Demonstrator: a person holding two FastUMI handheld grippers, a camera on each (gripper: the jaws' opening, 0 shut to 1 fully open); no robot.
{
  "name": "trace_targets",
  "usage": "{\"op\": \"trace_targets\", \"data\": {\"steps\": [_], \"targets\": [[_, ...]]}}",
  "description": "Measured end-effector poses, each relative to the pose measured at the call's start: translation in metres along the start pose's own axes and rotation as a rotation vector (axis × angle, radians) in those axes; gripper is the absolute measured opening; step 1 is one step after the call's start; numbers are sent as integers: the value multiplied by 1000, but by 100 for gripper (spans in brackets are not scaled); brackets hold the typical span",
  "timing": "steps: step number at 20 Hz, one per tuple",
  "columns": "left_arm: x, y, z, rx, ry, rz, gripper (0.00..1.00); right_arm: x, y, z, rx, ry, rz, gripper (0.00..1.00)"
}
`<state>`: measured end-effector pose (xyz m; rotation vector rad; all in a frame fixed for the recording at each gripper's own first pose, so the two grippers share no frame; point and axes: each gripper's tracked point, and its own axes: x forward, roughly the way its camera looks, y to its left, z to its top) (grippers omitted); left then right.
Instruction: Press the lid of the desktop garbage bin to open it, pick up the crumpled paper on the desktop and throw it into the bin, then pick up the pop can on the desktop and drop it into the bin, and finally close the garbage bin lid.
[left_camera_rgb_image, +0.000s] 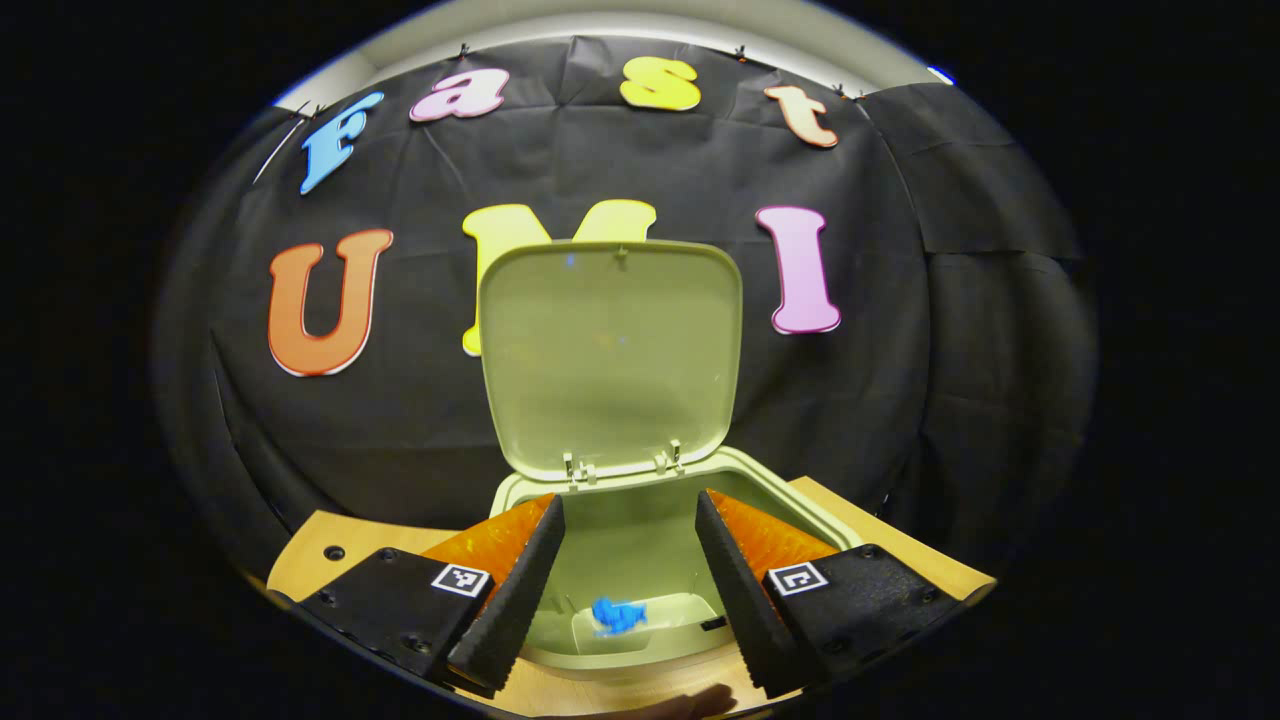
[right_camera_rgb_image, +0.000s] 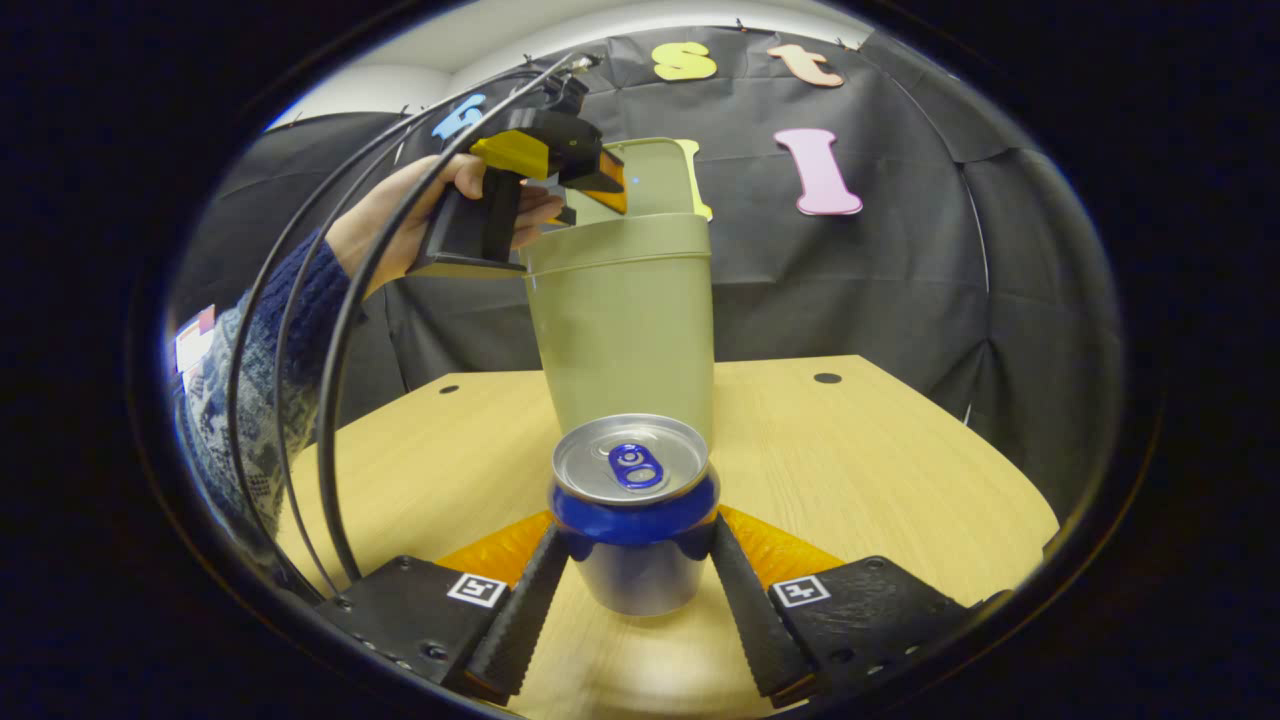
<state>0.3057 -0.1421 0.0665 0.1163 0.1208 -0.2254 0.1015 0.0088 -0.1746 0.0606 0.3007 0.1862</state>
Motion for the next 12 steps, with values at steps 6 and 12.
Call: {"op": "trace_targets", "data": {"steps": [6, 12], "targets": [[-52, -7, 7, 23, -43, 27, 98, 2, 0, -6, -4, 17, -17, 82], [-119, 8, 2, 14, -111, 84, 98, -4, 5, -1, -3, -10, 1, 81]]}}
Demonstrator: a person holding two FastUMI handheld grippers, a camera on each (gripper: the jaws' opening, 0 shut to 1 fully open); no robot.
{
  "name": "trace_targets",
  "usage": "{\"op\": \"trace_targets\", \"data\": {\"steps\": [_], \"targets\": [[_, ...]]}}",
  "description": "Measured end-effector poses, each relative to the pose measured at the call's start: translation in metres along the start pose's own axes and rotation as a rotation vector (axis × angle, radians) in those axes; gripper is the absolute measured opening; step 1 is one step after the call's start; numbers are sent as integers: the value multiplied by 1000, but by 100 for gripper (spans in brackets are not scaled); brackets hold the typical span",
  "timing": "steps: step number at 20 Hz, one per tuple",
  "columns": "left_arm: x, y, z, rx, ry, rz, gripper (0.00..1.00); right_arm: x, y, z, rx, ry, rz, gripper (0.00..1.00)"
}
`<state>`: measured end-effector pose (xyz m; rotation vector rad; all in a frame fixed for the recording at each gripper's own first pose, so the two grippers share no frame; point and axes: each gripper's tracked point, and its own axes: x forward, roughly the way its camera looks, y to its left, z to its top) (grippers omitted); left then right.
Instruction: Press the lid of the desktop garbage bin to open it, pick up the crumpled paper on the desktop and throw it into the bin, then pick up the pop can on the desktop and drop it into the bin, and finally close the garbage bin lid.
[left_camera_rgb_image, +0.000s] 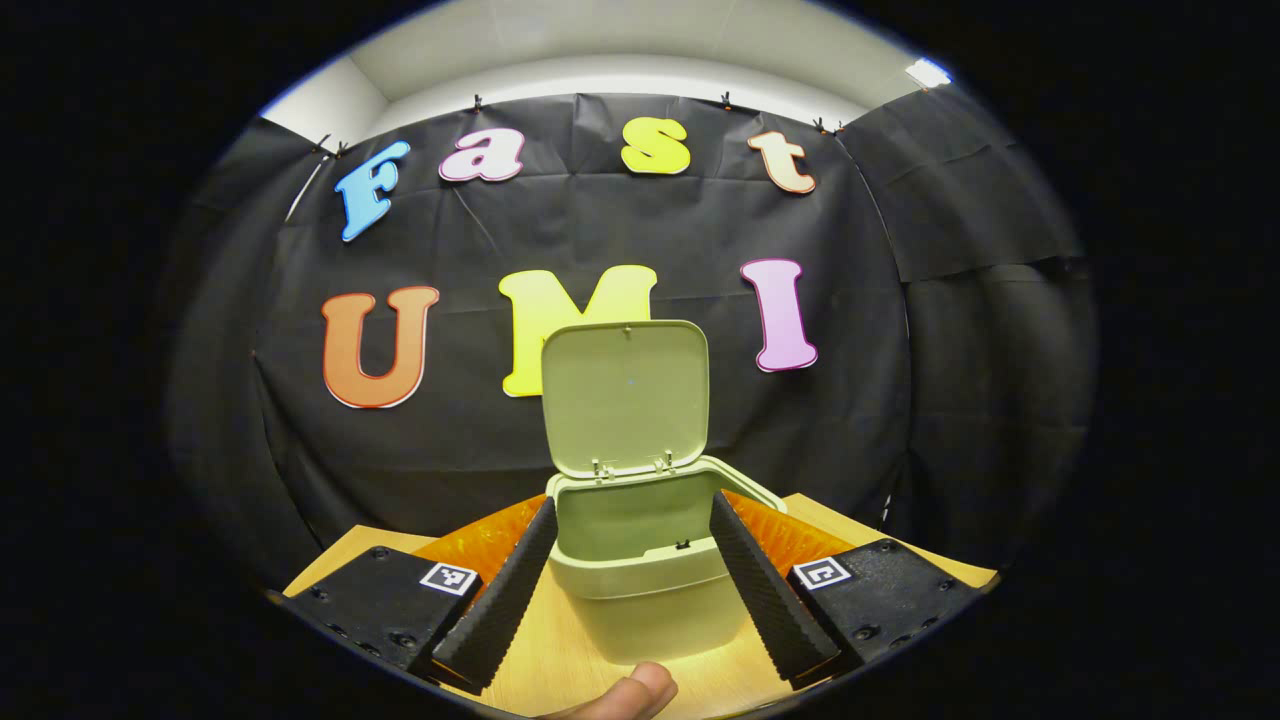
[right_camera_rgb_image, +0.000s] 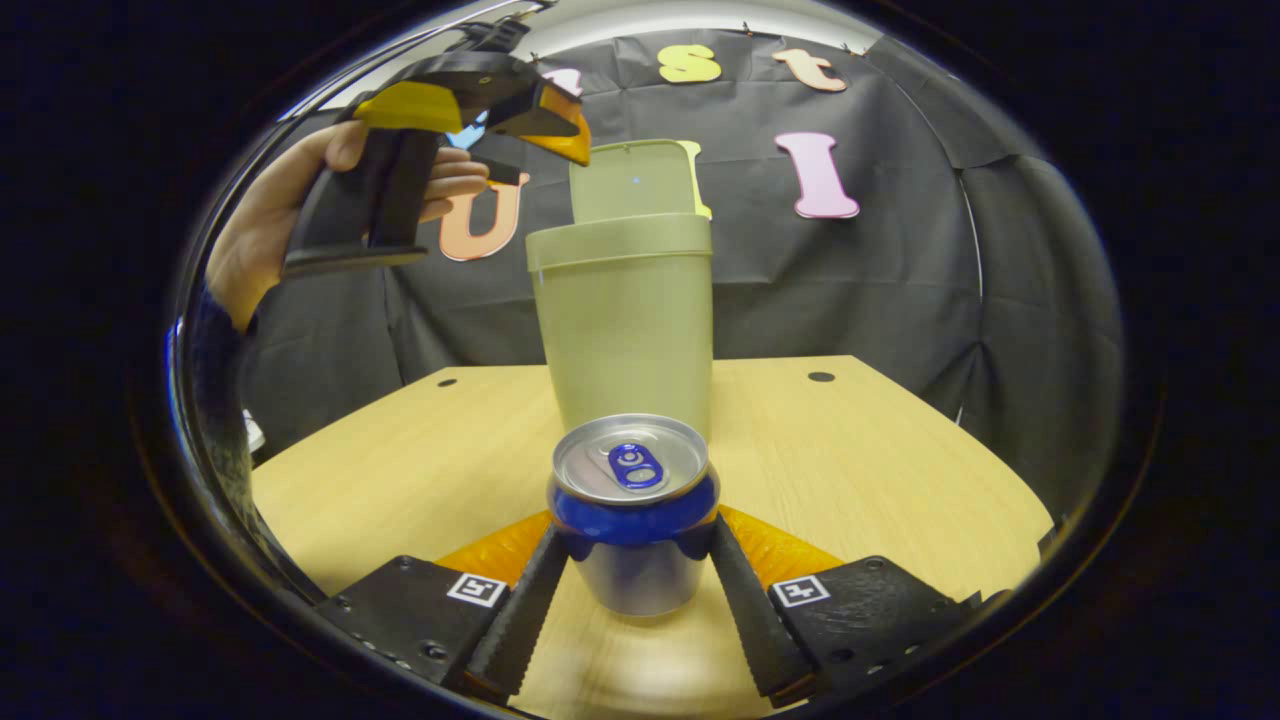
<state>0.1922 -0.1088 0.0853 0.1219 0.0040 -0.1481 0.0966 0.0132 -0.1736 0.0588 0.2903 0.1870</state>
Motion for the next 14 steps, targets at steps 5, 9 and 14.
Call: {"op": "trace_targets", "data": {"steps": [5, 9, 14], "targets": [[-53, 19, -31, -33, 14, 13, 98, -12, 2, -2, -14, -14, -17, 81], [-86, 37, -56, -54, 40, 37, 99, -32, 12, 20, -4, -38, 3, 81], [-120, 54, -74, -78, 39, 67, 99, -34, 27, 100, -4, -101, 32, 81]]}}
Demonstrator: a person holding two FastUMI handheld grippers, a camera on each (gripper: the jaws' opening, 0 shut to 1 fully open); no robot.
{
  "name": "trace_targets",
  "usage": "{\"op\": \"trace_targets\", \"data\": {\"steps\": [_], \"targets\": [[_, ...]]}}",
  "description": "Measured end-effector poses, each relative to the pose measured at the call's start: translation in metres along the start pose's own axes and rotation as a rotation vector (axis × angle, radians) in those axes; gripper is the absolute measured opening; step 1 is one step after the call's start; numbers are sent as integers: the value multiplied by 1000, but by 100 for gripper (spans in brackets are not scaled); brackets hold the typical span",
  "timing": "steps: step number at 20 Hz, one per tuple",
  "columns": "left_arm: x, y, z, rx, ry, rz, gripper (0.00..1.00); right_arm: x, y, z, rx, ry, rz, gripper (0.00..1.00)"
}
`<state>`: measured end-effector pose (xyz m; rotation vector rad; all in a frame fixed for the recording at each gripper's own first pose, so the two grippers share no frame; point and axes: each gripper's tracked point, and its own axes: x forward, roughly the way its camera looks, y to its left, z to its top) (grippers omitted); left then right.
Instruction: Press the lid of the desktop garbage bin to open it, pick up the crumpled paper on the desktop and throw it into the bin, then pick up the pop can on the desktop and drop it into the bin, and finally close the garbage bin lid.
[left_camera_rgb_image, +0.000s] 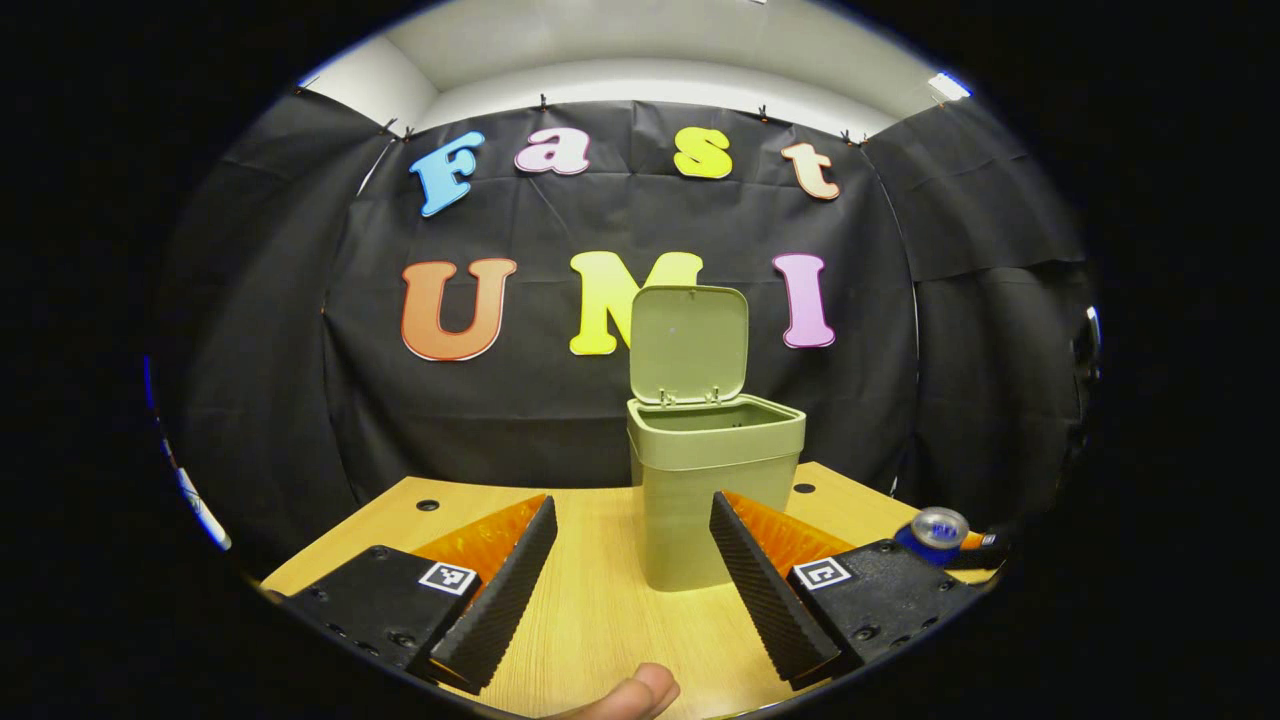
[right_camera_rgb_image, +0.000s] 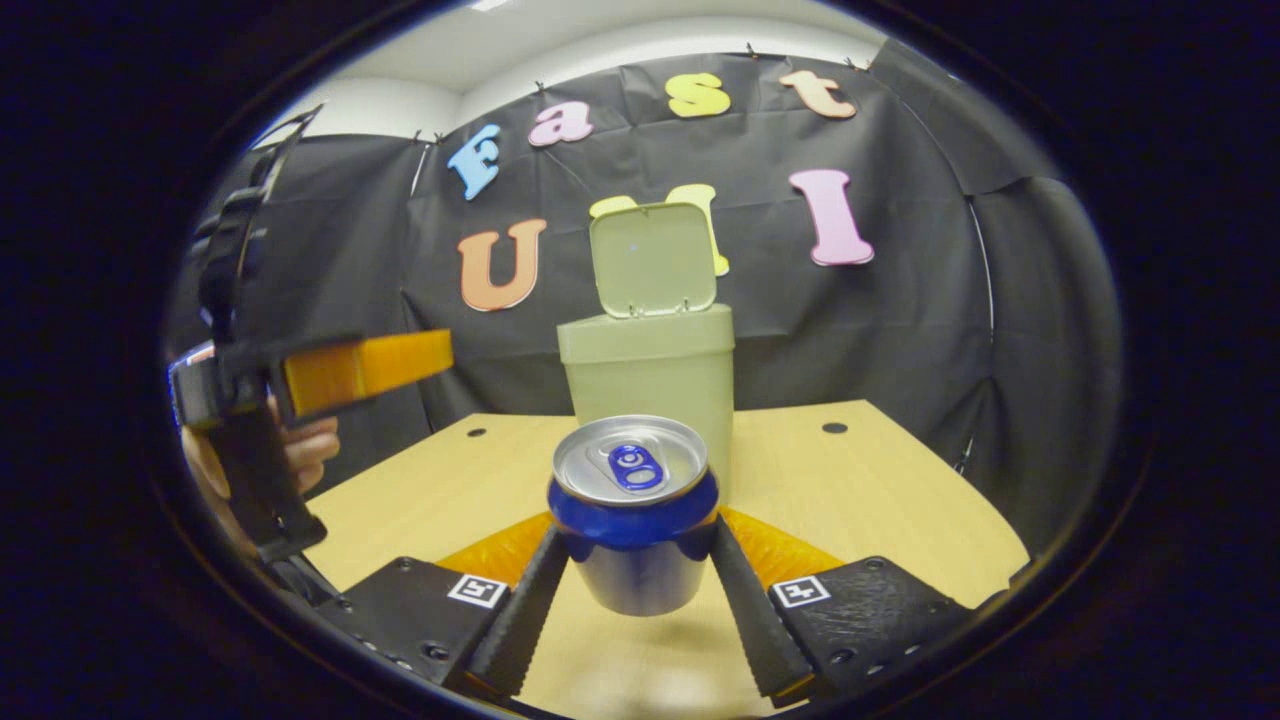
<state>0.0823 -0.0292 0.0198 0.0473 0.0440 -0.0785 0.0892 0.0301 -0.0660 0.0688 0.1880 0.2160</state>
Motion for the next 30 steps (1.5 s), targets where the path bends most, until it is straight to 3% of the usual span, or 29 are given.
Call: {"op": "trace_targets", "data": {"steps": [4, 7, 8, 9, 14, 18, 24, 30], "targets": [[-20, 16, -24, -45, 20, 10, 99, 20, 13, 64, 9, -37, 26, 81], [-29, 36, -36, -81, 35, 36, 99, 34, 16, 110, -30, -79, 1, 81], [-31, 43, -38, -88, 34, 41, 94, 40, 19, 118, -36, -74, 1, 81], [-30, 49, -40, -93, 30, 41, 99, 46, 22, 129, -49, -71, 5, 81], [-30, 65, -46, -114, 23, 35, 98, 80, 23, 170, -101, -83, -47, 82], [-28, 57, -51, -133, 24, -11, 98, 126, 33, 200, -108, -98, -61, 81], [-26, 54, -48, -141, 0, -29, 98, 210, 35, 201, -132, -59, -92, 81], [-19, 58, -55, -148, 15, -23, 98, 242, 9, 182, -75, 36, -136, 81]]}}
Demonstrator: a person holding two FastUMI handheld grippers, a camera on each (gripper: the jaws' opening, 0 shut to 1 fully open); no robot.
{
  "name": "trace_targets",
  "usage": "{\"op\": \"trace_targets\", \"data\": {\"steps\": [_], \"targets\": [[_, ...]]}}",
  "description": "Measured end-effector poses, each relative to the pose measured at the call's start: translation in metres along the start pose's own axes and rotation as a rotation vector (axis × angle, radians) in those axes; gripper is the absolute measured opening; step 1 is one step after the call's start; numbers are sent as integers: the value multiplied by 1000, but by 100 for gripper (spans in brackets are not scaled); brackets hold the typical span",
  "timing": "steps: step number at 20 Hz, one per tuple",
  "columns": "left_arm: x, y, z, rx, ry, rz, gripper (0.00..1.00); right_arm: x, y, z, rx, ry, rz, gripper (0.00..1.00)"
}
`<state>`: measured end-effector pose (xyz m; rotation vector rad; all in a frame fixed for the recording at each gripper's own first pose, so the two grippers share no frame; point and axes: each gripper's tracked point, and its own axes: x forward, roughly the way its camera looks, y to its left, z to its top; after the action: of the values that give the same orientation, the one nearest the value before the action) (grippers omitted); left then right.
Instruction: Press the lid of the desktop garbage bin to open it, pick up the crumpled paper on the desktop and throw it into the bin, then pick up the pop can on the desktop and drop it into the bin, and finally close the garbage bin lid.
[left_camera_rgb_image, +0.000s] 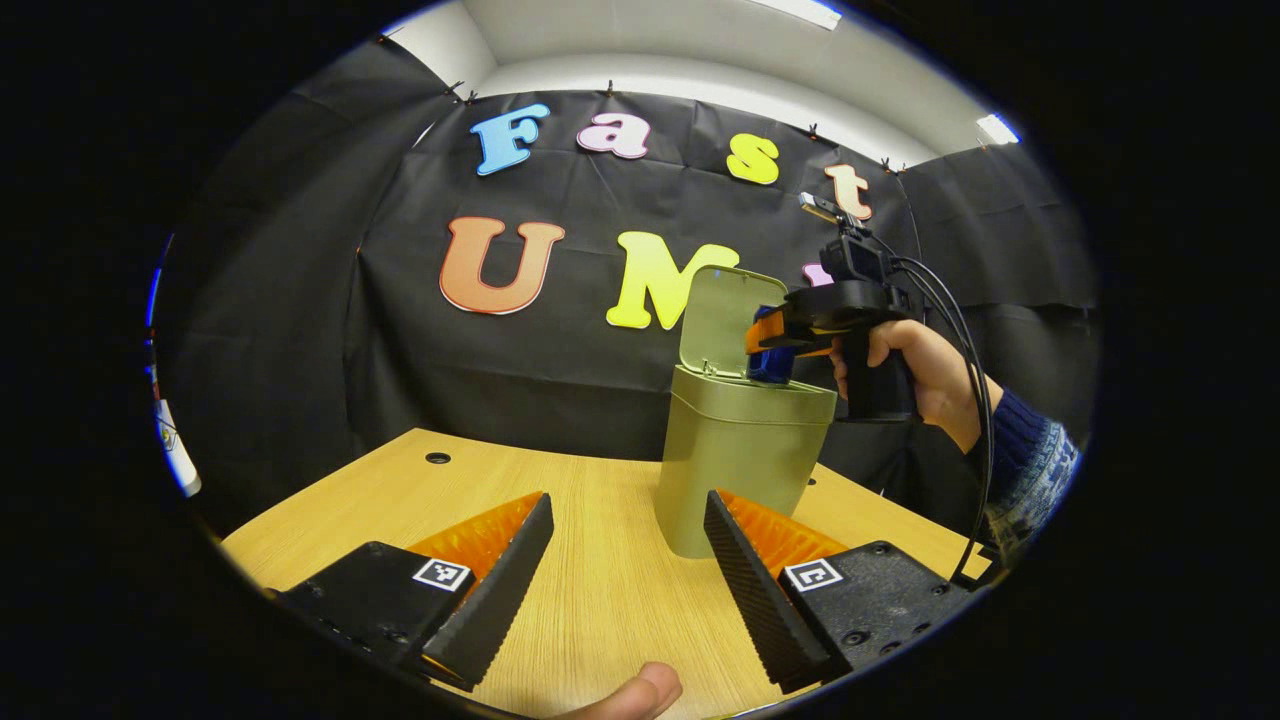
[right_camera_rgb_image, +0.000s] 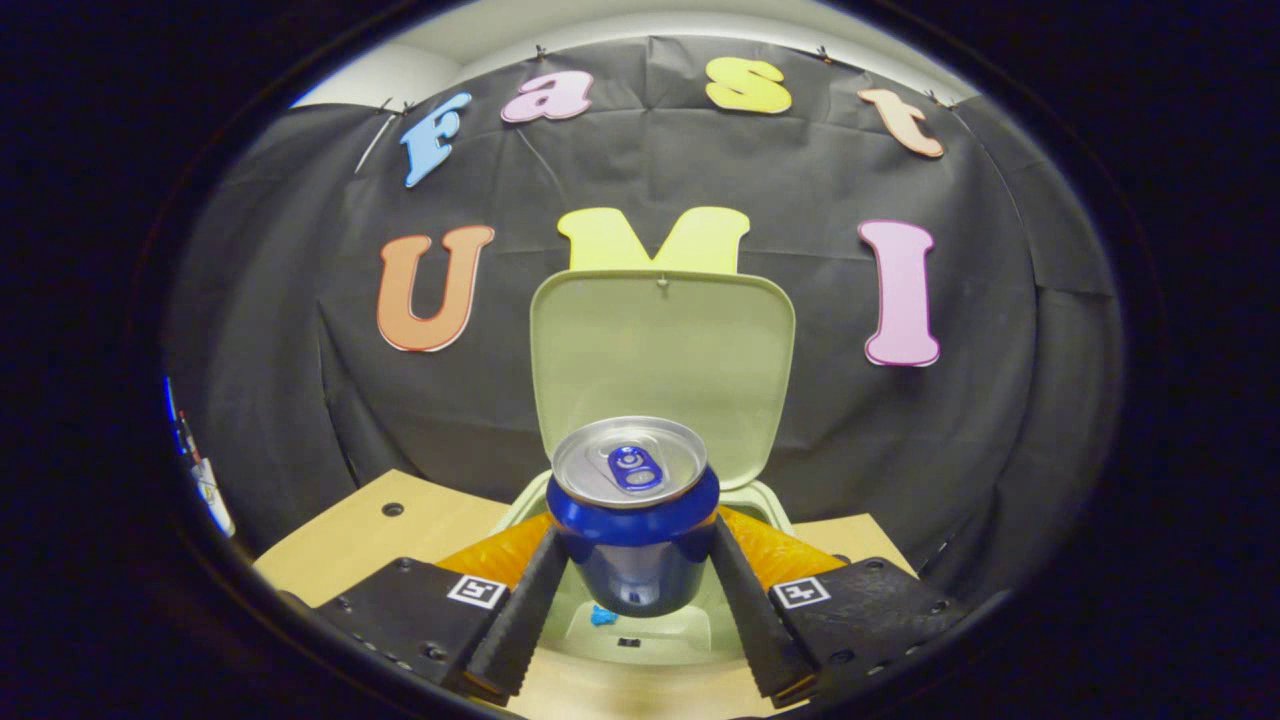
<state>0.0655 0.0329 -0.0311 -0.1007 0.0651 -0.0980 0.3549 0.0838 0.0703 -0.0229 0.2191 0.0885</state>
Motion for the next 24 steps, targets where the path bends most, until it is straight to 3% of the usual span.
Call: {"op": "trace_targets", "data": {"steps": [3, 6, 13, 16, 18, 24], "targets": [[3, -3, -6, -2, 21, -4, 98, 0, -8, -2, 48, 20, -4, 84], [5, -7, -12, 16, 42, -14, 98, -6, -21, 14, 31, -19, -36, 97], [7, -5, -24, 36, 70, -10, 98, -21, -24, 73, -3, -72, -38, 96], [10, 4, -24, 54, 67, 20, 98, -20, -26, 104, -23, -93, -82, 96], [14, 17, -23, 57, 62, 64, 99, -21, -21, 130, -27, -132, -80, 95], [22, 28, -34, 45, 93, 86, 99, -5, -4, 187, -18, -194, -71, 95]]}}
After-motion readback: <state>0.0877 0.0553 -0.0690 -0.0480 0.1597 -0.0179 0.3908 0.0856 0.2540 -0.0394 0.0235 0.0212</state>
